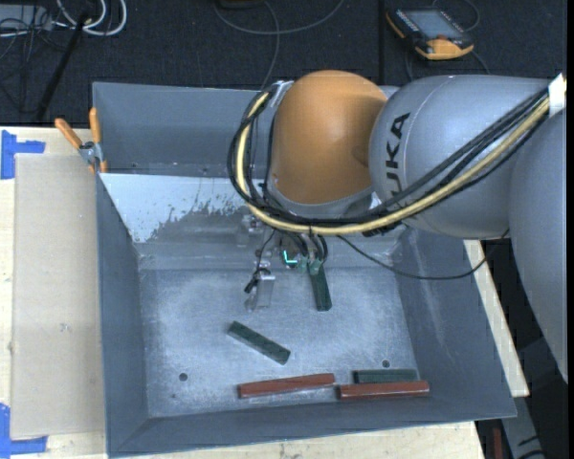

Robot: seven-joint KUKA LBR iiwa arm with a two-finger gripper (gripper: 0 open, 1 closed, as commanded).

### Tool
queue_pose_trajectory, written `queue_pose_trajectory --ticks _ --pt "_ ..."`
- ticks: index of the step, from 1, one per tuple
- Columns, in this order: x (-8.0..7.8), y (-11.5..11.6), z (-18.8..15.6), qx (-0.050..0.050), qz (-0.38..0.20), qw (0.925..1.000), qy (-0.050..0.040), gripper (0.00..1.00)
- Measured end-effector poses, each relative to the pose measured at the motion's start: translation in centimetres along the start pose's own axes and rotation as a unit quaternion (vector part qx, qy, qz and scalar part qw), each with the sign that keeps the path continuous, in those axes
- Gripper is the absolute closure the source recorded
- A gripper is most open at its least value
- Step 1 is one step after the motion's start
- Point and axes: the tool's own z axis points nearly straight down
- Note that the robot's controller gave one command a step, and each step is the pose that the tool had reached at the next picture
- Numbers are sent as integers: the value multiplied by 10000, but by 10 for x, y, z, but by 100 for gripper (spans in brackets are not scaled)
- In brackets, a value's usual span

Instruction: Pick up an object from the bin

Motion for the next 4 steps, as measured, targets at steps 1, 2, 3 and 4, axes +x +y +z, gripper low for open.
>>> queue_pose_trajectory --ticks 1,2,3,4 --pt "37 -57 131 -1 455 9990 0 0" --pt "33 -56 125 -11 457 9989 -67 100" --pt "58 -35 4 -17 437 9990 -71 100" --pt "55 -37 -25 -6 249 9997 -59 100"
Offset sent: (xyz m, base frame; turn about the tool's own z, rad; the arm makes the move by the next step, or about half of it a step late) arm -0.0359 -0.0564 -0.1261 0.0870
